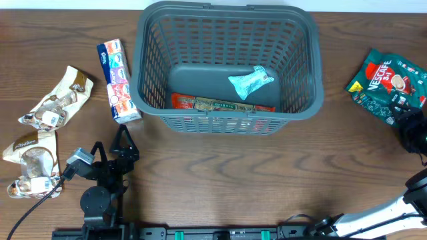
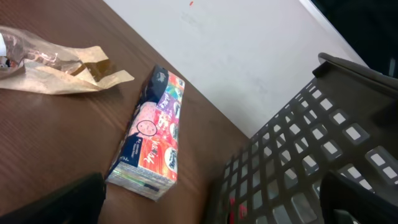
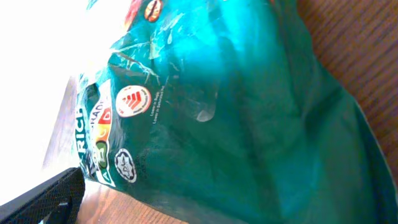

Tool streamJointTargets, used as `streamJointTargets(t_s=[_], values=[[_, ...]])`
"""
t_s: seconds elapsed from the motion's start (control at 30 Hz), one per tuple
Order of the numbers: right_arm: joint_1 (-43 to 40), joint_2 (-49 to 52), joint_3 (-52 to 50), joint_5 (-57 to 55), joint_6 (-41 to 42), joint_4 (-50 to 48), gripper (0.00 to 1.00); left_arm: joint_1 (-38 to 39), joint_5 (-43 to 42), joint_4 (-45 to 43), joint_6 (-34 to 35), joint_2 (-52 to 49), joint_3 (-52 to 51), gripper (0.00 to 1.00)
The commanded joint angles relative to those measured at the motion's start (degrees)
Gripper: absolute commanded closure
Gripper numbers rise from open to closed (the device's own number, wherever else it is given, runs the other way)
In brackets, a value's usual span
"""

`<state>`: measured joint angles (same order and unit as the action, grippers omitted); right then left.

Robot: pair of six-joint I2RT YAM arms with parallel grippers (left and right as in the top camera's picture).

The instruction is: Pack container

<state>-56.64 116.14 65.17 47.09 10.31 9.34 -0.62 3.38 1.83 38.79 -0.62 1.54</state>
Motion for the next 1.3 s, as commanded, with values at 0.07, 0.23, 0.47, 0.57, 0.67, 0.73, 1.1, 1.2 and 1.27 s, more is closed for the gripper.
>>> streamJointTargets(t_s=[0.07,0.23,0.47,0.57,0.67,0.73,1.1,1.2,1.27], values=[[0.4,2.0,-0.8,-1.1,-1.4,0.4,0.01,0.2,0.7,1.9,-0.3,0.4,-1.3,0.01],[0.0,2.0,-0.8,-6.9,0.9,1.1,0.01,0.2,0.7,1.9,-0.3,0.4,-1.3,0.01],[-0.4,2.0,-0.8,-16.8,11.7,0.1,0.01,0.2,0.7,1.9,-0.3,0.4,-1.3,0.01],[-0.4,2.0,-0.8,-18.7,15.3,-0.9,0.01,0.2,0.7,1.9,-0.3,0.4,-1.3,0.02],[-0.4,2.0,-0.8,-18.9,18.9,-2.8,0.01,0.2,0.7,1.9,-0.3,0.4,-1.3,0.01],[-0.3,2.0,-0.9,-18.8,20.8,-4.4,0.01,0.2,0.7,1.9,-0.3,0.4,-1.3,0.01],[0.4,2.1,-2.3,-18.8,22.5,-9.1,0.01,0.2,0.7,1.9,-0.3,0.4,-1.3,0.01],[1.0,2.8,-2.4,-18.3,22.5,-9.6,0.01,0.2,0.7,1.9,-0.3,0.4,-1.3,0.01],[1.3,3.9,-2.4,-17.3,22.5,-10.0,0.01,0.2,0.7,1.9,-0.3,0.4,-1.3,0.01]])
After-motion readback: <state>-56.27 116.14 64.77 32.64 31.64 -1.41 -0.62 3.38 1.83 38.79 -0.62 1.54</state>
